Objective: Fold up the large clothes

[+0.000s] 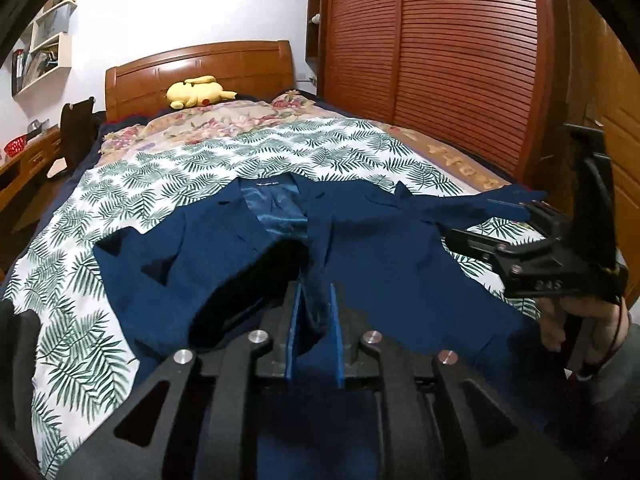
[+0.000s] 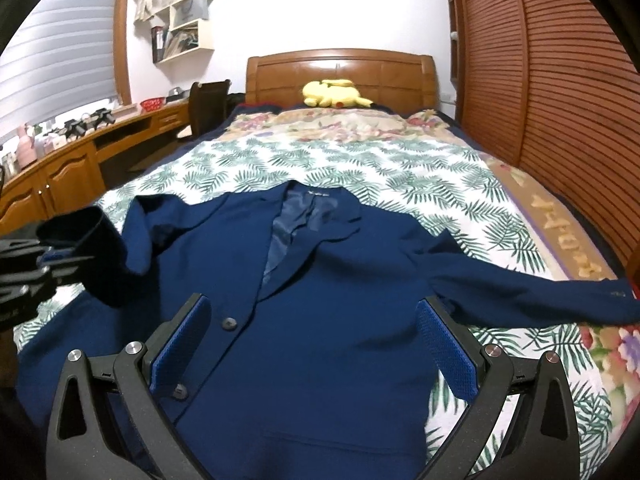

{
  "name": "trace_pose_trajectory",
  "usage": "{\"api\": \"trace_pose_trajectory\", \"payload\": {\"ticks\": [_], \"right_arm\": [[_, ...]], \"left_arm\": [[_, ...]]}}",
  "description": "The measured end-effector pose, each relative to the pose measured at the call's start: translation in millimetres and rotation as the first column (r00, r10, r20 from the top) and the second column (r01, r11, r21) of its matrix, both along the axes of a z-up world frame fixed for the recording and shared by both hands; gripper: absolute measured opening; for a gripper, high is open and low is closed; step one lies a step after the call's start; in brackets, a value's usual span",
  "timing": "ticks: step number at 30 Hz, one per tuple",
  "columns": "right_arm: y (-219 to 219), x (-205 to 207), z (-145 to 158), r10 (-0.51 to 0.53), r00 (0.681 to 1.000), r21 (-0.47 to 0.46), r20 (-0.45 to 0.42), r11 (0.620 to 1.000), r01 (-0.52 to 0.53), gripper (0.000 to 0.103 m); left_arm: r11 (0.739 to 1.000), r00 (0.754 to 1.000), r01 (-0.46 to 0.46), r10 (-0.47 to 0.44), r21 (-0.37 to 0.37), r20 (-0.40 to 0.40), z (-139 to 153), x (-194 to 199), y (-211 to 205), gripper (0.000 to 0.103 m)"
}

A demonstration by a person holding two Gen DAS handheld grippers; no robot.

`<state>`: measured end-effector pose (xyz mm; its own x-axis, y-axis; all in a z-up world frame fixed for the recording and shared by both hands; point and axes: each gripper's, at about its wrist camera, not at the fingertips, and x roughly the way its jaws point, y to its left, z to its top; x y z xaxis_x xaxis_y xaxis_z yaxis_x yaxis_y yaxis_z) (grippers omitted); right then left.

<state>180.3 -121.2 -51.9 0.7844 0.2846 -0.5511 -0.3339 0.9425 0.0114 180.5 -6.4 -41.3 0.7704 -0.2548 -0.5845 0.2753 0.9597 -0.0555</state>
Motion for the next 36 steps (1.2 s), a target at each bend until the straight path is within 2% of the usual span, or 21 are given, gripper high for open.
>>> {"api": "trace_pose_trajectory", "payload": {"ticks": [5, 11, 19, 26, 29, 31, 36], "right_arm": [[18, 1, -4, 0.023, 1.000, -0.006, -0.020, 1.000, -0.023, 0.103], [47, 5, -14, 0.073, 0.996, -0.005, -0.056, 0.997, -0.073, 0.103], [96, 1, -42, 0.187, 0.976, -0.023, -0.115, 0.981, -0.191, 0.103], [137, -10, -71, 0.295, 0.938, -0.054, -0.179, 0.949, -0.309, 0.103], [150, -13, -80, 0.347, 0.914, -0.044, -0.209, 0.931, -0.363, 0.096], [157, -14, -88, 0.361, 0.904, -0.063, -0.228, 0.921, -0.384, 0.087], [168, -13, -108, 0.392, 0.867, -0.094, -0.307, 0.894, -0.438, 0.048]], "left_arm": [[0.999, 1.000, -0.001, 0.000, 0.040, 0.025, 3, -25, 10, 0.028], [0.997, 0.999, -0.038, 0.035, 0.073, 0.036, 0, -37, 33, 0.037], [0.986, 0.987, -0.161, 0.160, 0.042, 0.025, -15, -49, 91, 0.041], [0.970, 0.971, -0.238, 0.238, 0.047, 0.015, -26, -57, 126, 0.042], [0.964, 0.966, -0.260, 0.260, 0.049, 0.006, -31, -59, 136, 0.042], [0.962, 0.963, -0.270, 0.270, 0.048, 0.002, -32, -58, 141, 0.042], [0.958, 0.959, -0.284, 0.284, 0.048, 0.005, -31, -57, 148, 0.042]]}}
